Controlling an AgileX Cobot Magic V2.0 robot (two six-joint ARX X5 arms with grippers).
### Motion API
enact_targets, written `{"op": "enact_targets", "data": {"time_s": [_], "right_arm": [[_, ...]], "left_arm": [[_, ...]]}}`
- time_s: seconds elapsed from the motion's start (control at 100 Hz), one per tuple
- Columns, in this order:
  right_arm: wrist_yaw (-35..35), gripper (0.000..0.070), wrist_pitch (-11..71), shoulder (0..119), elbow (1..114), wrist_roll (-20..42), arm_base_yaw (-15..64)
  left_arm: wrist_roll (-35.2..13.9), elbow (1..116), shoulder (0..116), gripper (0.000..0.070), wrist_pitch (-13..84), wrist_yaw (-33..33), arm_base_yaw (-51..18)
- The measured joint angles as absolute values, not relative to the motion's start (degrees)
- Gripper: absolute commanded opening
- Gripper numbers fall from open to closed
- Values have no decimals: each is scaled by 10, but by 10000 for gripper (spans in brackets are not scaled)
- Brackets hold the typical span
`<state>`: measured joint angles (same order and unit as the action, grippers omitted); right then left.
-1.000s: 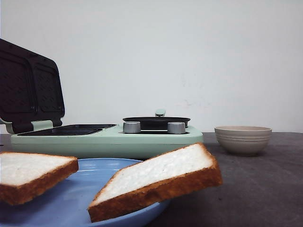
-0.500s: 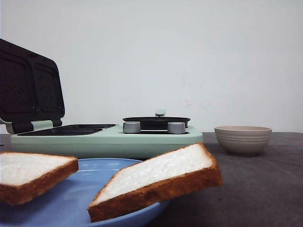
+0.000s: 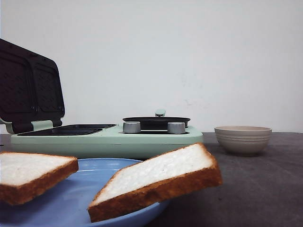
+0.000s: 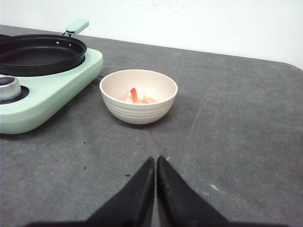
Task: Make breakfast with bread and shrimp
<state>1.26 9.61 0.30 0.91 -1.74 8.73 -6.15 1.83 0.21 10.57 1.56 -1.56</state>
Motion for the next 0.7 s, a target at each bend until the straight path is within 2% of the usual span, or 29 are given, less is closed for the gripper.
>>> {"op": "enact_targets", "data": {"time_s": [0.17,0.36,0.7], "right_arm": [[10,0,96,3,9,-18,87],[-46,0,95,3,9,-22,87],[-45,0,95,3,9,-20,87]], "left_arm": [[-62,18,2,40,106,16,-16],[-62,18,2,40,106,16,-16],[-68,18,2,39,105,16,-16]]}}
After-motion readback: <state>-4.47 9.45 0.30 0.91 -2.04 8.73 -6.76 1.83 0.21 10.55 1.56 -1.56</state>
